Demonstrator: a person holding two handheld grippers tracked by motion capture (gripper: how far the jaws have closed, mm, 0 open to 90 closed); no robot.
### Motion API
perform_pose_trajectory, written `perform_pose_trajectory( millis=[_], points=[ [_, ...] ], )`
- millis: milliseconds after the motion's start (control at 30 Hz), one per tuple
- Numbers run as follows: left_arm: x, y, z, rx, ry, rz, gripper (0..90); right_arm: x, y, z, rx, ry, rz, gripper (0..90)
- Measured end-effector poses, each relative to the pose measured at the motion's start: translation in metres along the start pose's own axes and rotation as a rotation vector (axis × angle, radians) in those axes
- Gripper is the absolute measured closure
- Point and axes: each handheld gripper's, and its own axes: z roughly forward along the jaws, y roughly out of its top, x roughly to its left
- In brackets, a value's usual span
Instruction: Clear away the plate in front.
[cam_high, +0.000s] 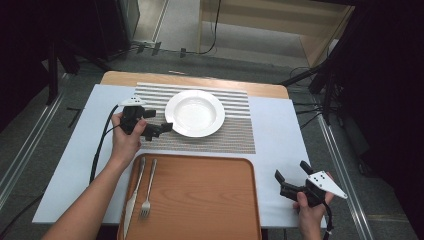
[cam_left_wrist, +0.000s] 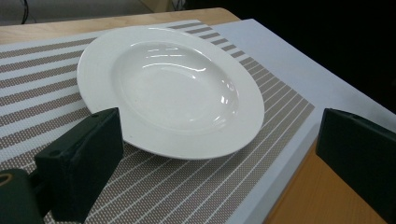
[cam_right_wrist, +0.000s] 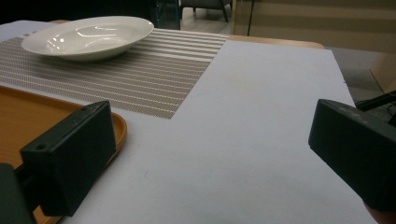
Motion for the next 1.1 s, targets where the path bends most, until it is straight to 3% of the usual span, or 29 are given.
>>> perform_pose_trajectory(
  millis=[500, 533, 867, 1100],
  points=[
    [0.026, 0.005, 0.034, 0.023, 0.027, -0.061, 0.0, 0.000, 0.000, 0.000, -0.003, 0.004, 0.000, 0.0],
    [0.028, 0.006, 0.038, 0.022, 0.027, -0.079, 0.0, 0.000, 0.000, 0.000, -0.003, 0.004, 0.000, 0.0],
    [0.044, 0.013, 0.059, 0.054, 0.074, -0.122, 2.6, 0.001, 0.000, 0.001, -0.001, 0.005, -0.007, 0.0],
    [0.051, 0.014, 0.069, 0.051, 0.100, -0.156, 2.7, 0.001, 0.000, 0.001, 0.001, 0.008, -0.010, 0.0]
  ],
)
